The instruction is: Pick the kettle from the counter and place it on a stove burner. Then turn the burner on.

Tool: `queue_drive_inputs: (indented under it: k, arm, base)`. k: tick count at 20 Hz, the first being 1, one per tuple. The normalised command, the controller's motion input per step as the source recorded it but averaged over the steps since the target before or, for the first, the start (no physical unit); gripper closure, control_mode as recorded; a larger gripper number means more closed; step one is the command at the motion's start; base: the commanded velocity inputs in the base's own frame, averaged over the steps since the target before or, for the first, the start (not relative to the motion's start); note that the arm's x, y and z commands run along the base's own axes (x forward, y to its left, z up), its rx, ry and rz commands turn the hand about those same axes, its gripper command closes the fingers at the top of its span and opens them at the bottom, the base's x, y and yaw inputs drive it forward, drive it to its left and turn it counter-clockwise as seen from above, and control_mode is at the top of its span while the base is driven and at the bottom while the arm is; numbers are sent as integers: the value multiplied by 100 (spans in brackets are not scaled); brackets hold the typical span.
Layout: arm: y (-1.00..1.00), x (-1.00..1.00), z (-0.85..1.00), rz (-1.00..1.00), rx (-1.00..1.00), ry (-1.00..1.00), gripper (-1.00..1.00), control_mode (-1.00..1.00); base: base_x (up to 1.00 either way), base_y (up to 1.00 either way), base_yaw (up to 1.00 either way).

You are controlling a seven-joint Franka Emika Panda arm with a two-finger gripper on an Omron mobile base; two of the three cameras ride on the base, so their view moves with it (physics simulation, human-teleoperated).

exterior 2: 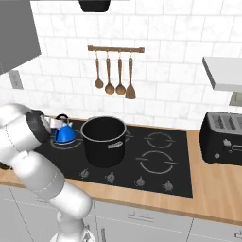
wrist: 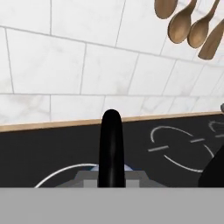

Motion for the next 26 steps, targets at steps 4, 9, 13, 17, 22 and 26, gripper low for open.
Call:
queue_drive_inputs:
  k: [4,9,13,17,22,26]
  arm:
    - [2,0,-32,-1,-5,-6,100,-100]
    - [11,4,-20,-2,-5,-6,100,-100]
    - [5,-1,-3,-4,-4,-4,-100,-100]
    - [0,-17,0,-7,-1,-1,-100,-100]
    - [-2,-7,0,-7,0,0,-100,-100]
    - [-5,0,0,-5,-2,-3,-100,-100]
  base:
    - [0,0,0]
    - [0,0,0]
    - [0,0,0]
    - [0,0,0]
    - [0,0,0]
    - [0,0,0]
